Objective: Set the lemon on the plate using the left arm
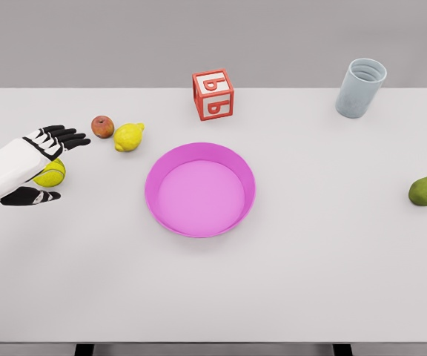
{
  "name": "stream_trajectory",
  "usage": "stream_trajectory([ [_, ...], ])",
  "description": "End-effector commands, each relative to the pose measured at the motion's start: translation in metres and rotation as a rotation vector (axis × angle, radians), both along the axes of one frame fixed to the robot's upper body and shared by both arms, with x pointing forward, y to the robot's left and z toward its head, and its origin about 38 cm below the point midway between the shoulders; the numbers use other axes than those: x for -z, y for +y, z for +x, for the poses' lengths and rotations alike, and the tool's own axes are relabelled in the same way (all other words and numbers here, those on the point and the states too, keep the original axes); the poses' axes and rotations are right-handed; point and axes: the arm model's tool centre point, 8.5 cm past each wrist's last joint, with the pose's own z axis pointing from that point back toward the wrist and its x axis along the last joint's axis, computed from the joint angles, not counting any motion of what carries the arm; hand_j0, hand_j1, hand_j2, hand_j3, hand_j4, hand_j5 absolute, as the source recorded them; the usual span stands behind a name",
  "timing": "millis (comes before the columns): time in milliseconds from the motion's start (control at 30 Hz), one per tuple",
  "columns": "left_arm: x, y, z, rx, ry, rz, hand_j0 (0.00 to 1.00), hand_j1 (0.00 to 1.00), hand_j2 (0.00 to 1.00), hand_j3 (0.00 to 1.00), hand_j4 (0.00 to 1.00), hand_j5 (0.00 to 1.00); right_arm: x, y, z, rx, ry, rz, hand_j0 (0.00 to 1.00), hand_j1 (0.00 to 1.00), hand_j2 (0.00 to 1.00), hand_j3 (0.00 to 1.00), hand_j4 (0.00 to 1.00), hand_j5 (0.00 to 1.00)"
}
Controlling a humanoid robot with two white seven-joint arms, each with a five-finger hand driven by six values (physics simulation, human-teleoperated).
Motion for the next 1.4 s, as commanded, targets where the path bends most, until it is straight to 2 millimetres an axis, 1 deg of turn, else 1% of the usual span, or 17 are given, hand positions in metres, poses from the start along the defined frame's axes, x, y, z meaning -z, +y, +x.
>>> stream_trajectory([
  [0, -0.001, 0.001, 0.0, -0.001, -0.001, -0.001, 1.0, 1.0, 1.0, 1.0, 1.0, 1.0, 0.0, 0.0, 0.0, 0.0, 0.001, 0.0, 1.0, 1.0, 1.0, 1.0, 1.0, 1.0],
  [133, 0.0, -0.002, 0.002, 0.003, -0.011, 0.034, 1.0, 1.0, 1.0, 1.0, 1.0, 1.0, 0.0, 0.0, 0.0, 0.0, 0.001, 0.0, 1.0, 1.0, 1.0, 1.0, 1.0, 1.0],
  [200, -0.019, -0.005, 0.013, 0.009, -0.066, 0.034, 1.0, 1.0, 1.0, 1.0, 1.0, 1.0, 0.0, 0.0, 0.0, 0.0, 0.001, 0.0, 1.0, 1.0, 1.0, 1.0, 1.0, 1.0],
  [233, -0.024, -0.002, 0.019, 0.0, -0.075, 0.038, 1.0, 1.0, 1.0, 1.0, 1.0, 1.0, 0.0, 0.0, 0.0, 0.0, 0.001, 0.0, 1.0, 1.0, 1.0, 1.0, 1.0, 1.0],
  [267, -0.015, 0.004, 0.03, -0.025, -0.02, 0.06, 1.0, 1.0, 1.0, 1.0, 1.0, 1.0, 0.0, 0.0, 0.0, 0.0, -0.001, 0.0, 1.0, 1.0, 1.0, 1.0, 1.0, 1.0],
  [333, -0.01, 0.001, 0.048, -0.01, 0.087, 0.146, 1.0, 1.0, 1.0, 1.0, 1.0, 1.0, 0.0, 0.0, 0.0, 0.0, 0.001, 0.0, 1.0, 1.0, 1.0, 1.0, 1.0, 1.0],
  [367, -0.005, -0.006, 0.064, 0.012, 0.173, 0.212, 1.0, 1.0, 1.0, 1.0, 1.0, 1.0, 0.0, 0.0, 0.0, 0.001, 0.0, 0.0, 1.0, 1.0, 1.0, 1.0, 1.0, 1.0],
  [400, -0.003, -0.009, 0.074, 0.021, 0.208, 0.233, 1.0, 1.0, 1.0, 1.0, 1.0, 1.0, 0.0, 0.0, 0.0, 0.0, 0.001, 0.0, 1.0, 1.0, 1.0, 1.0, 1.0, 1.0],
  [467, -0.003, -0.022, 0.104, 0.029, 0.229, 0.221, 1.0, 1.0, 1.0, 1.0, 1.0, 1.0, 0.0, 0.0, 0.0, 0.0, 0.001, 0.0, 1.0, 1.0, 1.0, 1.0, 1.0, 1.0],
  [500, 0.002, -0.027, 0.114, 0.03, 0.252, 0.214, 1.0, 1.0, 1.0, 1.0, 1.0, 1.0, 0.0, 0.0, 0.0, 0.0, 0.001, 0.0, 1.0, 1.0, 1.0, 1.0, 1.0, 1.0],
  [533, 0.006, -0.037, 0.129, 0.036, 0.276, 0.21, 1.0, 1.0, 1.0, 1.0, 1.0, 1.0, 0.0, 0.0, 0.0, 0.0, 0.001, 0.0, 1.0, 1.0, 1.0, 1.0, 1.0, 1.0],
  [633, 0.012, -0.053, 0.154, 0.031, 0.313, 0.22, 1.0, 1.0, 1.0, 1.0, 1.0, 1.0, 0.0, 0.0, 0.0, 0.0, -0.001, 0.0, 1.0, 1.0, 1.0, 1.0, 1.0, 1.0],
  [700, 0.02, -0.065, 0.166, 0.019, 0.327, 0.245, 1.0, 1.0, 1.0, 1.0, 1.0, 1.0, 0.0, 0.0, 0.0, 0.0, 0.001, 0.0, 1.0, 1.0, 1.0, 1.0, 1.0, 1.0],
  [833, 0.025, -0.075, 0.17, 0.022, 0.332, 0.277, 1.0, 1.0, 1.0, 1.0, 1.0, 1.0, 0.0, 0.0, 0.0, 0.0, 0.001, 0.0, 1.0, 1.0, 1.0, 1.0, 1.0, 1.0],
  [900, 0.029, -0.087, 0.171, 0.034, 0.328, 0.287, 1.0, 1.0, 1.0, 1.0, 1.0, 1.0, 0.0, 0.0, 0.0, 0.001, 0.0, 0.0, 1.0, 1.0, 1.0, 1.0, 1.0, 1.0],
  [967, 0.029, -0.094, 0.172, 0.044, 0.326, 0.283, 1.0, 1.0, 1.0, 1.0, 1.0, 1.0, 0.0, 0.0, 0.0, 0.0, 0.001, 0.0, 1.0, 1.0, 1.0, 1.0, 1.0, 1.0],
  [1367, 0.025, -0.096, 0.173, 0.049, 0.315, 0.293, 1.0, 1.0, 1.0, 1.0, 1.0, 1.0, 0.0, 0.0, 0.0, 0.0, 0.001, 0.0, 1.0, 1.0, 1.0, 1.0, 1.0, 1.0],
])
